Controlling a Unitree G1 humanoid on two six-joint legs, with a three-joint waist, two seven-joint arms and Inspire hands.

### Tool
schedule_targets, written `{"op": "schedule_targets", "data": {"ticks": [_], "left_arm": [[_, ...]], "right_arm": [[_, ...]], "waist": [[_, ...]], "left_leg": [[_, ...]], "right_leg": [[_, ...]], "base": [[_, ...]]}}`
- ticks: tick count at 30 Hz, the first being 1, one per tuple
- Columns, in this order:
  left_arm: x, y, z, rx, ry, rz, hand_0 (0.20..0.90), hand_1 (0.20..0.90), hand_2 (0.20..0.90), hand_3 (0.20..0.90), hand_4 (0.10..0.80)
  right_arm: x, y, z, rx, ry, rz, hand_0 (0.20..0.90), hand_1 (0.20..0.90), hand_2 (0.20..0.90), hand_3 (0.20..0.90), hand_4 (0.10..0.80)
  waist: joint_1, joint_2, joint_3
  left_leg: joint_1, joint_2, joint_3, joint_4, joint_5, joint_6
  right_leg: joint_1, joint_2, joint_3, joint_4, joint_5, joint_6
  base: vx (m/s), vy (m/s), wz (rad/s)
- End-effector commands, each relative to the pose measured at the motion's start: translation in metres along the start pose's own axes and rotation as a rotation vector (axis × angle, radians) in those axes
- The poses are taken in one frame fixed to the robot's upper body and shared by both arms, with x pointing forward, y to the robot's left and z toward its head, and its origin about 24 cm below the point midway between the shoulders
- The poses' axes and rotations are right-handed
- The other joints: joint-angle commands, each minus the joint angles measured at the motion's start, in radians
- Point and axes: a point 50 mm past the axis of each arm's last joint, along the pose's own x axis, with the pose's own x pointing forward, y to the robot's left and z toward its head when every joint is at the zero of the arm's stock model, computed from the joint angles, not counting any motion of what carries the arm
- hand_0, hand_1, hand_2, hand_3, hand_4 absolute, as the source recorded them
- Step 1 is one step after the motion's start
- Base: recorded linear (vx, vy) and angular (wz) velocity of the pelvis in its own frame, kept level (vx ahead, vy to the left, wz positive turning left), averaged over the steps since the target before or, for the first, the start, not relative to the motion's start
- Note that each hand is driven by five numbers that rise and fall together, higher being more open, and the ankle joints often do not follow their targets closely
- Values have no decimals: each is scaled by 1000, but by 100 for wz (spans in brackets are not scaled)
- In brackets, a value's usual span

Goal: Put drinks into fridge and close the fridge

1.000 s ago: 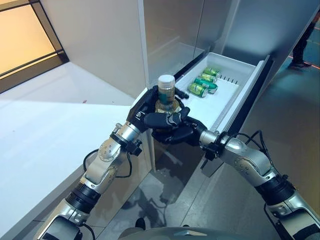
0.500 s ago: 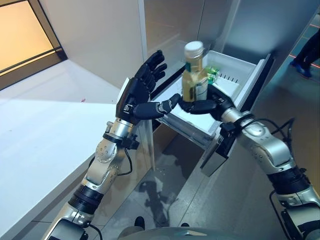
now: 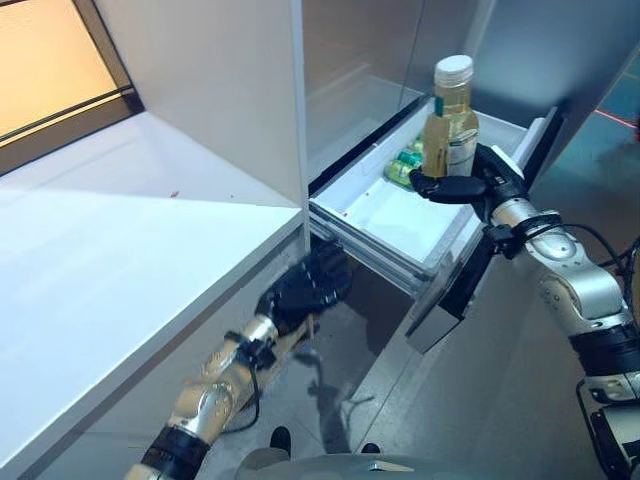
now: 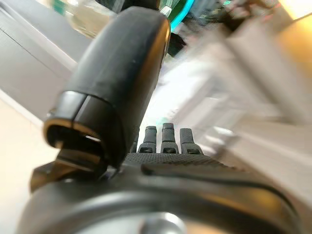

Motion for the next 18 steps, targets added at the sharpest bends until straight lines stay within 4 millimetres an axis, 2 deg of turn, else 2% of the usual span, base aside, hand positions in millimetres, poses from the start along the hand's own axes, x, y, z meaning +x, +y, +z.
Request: {"op": "schedule_targets", "data": {"ticks": [1,2,5,6,9,12,16,18], "left_arm": [[-3,-7,8,66,4,-120,900,900,900,900,800],[-6,-3,3,66,27,-101,900,900,900,900,800],[-32,29,-24,138,160,76,900,900,900,900,800],[-32,29,-24,138,159,76,900,900,900,900,800],[-53,55,-42,201,260,219,900,900,900,900,800],[-59,63,-47,219,297,274,900,900,900,900,800],[-72,83,-57,259,380,396,900,900,900,900,800],[-74,89,-56,272,391,433,900,900,900,900,800]], "right_arm": [[-5,-33,145,27,-601,-107,300,300,300,200,100],[-3,-35,145,22,-591,-115,300,300,300,200,100],[7,-54,136,-38,-480,-169,300,300,300,200,100],[7,-54,136,-39,-481,-169,300,300,300,200,100],[19,-69,117,-100,-345,-212,300,300,300,200,100],[23,-72,111,-114,-287,-223,300,300,300,200,100],[34,-91,79,-205,-49,-291,300,300,300,200,100],[36,-97,67,-230,33,-312,300,300,300,200,100]], "waist": [[41,-42,-83],[45,-42,-82],[75,-45,-69],[74,-45,-69],[97,-51,-54],[103,-52,-50],[113,-58,-29],[119,-58,-17]], "left_leg": [[31,-105,67,48,-161,81],[29,-105,65,50,-160,81],[13,-108,52,63,-159,81],[12,-108,52,64,-159,81],[-1,-109,39,70,-156,83],[-4,-109,36,71,-155,83],[-26,-106,22,79,-150,85],[-36,-103,21,83,-149,86]], "right_leg": [[-36,25,-56,136,-107,5],[-36,23,-59,137,-107,5],[-45,16,-75,150,-110,6],[-45,16,-76,150,-110,6],[-56,12,-83,161,-110,7],[-58,13,-82,162,-110,6],[-79,16,-66,174,-109,3],[-91,16,-65,181,-108,3]], "base": [[8,8,21],[17,5,19],[28,-2,16],[20,-12,25],[34,-22,17],[37,-17,16],[31,-24,10],[2,-29,9]]}}
